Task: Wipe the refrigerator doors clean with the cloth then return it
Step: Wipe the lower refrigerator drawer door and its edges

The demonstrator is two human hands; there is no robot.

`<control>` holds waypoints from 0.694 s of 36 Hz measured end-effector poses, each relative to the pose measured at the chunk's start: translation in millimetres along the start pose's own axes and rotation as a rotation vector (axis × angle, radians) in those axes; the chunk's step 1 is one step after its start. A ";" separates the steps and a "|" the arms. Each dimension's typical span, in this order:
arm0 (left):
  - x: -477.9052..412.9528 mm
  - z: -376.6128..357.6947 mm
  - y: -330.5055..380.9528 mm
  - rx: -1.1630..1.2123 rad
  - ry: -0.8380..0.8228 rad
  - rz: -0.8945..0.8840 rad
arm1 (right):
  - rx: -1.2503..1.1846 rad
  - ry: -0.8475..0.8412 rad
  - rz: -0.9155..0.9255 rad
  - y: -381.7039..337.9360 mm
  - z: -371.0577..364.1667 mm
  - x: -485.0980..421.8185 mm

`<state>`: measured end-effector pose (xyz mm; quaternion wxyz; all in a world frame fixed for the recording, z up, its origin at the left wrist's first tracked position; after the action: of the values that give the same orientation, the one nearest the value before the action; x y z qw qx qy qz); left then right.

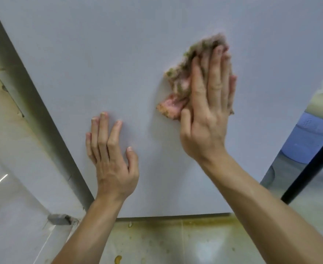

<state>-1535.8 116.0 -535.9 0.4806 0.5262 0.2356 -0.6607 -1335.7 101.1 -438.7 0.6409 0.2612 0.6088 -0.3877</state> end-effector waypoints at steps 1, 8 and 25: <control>-0.3 -0.7 -0.4 0.007 0.002 0.003 | 0.002 -0.026 0.037 -2.7 -5.1 11.8; 0.7 -6.1 -1.6 0.038 0.029 -0.010 | 0.037 -0.590 0.448 31.1 -6.8 168.4; 13.5 -22.3 37.9 -0.026 -0.008 -0.135 | -0.058 0.103 -0.227 99.8 92.4 13.2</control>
<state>-1491.6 112.8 -548.4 0.4427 0.5005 0.2772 -0.6905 -1201.6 80.3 -454.1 0.5678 0.1917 0.6776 -0.4263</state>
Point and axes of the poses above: each hand's wrist, its own x-axis away from the middle knuckle, its own z-axis out of the back of the hand, y = z × x, the point moved 5 cm from there along -x, towards the middle knuckle, and after that the axes turned 9 degrees about -x, right-handed, at the moved point
